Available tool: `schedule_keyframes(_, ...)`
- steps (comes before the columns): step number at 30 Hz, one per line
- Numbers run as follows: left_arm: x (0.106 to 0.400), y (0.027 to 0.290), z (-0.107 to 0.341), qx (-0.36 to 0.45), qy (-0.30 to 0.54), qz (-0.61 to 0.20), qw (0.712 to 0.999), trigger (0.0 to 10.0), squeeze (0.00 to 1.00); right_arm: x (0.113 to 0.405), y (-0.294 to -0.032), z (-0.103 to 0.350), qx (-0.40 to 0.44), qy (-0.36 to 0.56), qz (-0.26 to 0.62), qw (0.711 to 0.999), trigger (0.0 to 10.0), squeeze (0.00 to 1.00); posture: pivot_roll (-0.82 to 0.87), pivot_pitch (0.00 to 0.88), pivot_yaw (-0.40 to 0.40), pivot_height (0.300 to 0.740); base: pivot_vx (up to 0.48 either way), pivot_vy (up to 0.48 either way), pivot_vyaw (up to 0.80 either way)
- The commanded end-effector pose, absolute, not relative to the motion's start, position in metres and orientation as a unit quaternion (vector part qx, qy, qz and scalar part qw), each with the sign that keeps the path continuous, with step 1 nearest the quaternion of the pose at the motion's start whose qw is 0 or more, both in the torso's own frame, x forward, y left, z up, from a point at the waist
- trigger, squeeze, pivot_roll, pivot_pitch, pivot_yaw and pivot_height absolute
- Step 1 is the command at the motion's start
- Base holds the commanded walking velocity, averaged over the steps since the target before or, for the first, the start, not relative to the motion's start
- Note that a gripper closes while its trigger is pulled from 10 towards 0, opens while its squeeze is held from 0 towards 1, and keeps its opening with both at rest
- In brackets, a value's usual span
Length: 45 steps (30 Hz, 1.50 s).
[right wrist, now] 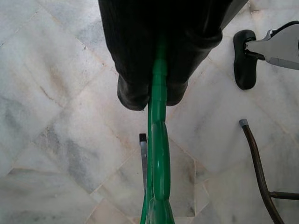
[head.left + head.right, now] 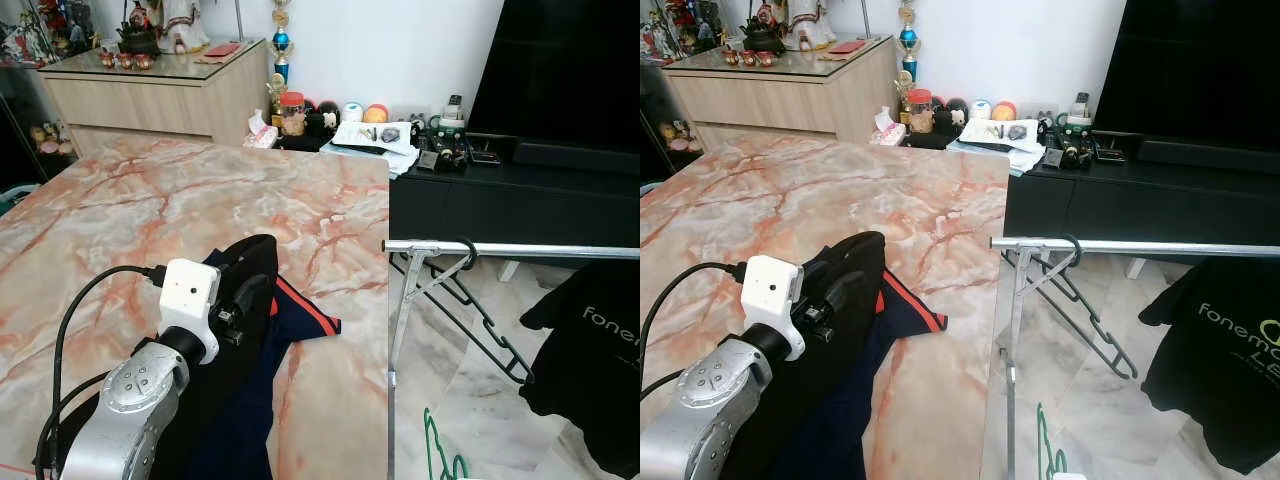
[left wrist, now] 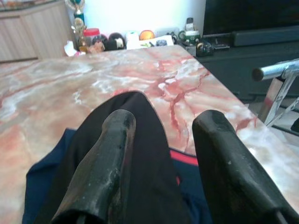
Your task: Hang hanger
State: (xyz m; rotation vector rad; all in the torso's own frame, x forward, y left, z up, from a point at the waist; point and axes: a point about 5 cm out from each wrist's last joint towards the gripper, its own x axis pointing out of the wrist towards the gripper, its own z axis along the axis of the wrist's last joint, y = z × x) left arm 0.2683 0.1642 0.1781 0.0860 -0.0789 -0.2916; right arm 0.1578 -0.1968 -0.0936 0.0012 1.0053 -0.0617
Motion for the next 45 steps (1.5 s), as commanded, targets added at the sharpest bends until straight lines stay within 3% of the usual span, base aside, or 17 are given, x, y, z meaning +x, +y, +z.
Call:
schedule_keyframes(1, 0.271, 0.165, 0.182, 0.052, -0.047, -0.14, 0.988, 10.0, 0.0, 0.159, -0.197, -0.093, 0.001, 0.479, -0.033, 0.877, 10.0, 0.0, 0.19, 0.0, 0.019, 0.74, 0.0, -0.48, 0.0)
schedule_keyframes(34, 0.27, 0.152, 0.171, 0.052, -0.033, -0.179, 0.982, 10.0, 0.0, 0.156, -0.197, -0.094, 0.006, 0.477, -0.04, 0.878, 10.0, 0.0, 0.17, 0.0, 0.024, 0.74, 0.0, -0.48, 0.0)
schedule_keyframes(42, 0.268, 0.154, 0.155, 0.072, 0.023, -0.256, 0.964, 10.0, 0.0, 0.164, -0.19, -0.091, -0.053, 0.479, 0.086, 0.872, 10.0, 0.0, 0.16, 0.0, 0.011, 0.74, 0.0, 0.0, 0.0)
schedule_keyframes(45, 0.268, 0.155, 0.148, 0.104, 0.057, -0.322, 0.939, 10.0, 0.0, 0.167, -0.187, -0.089, -0.094, 0.475, 0.141, 0.864, 10.0, 0.0, 0.16, 0.0, 0.008, 0.74, 0.0, 0.0, 0.0)
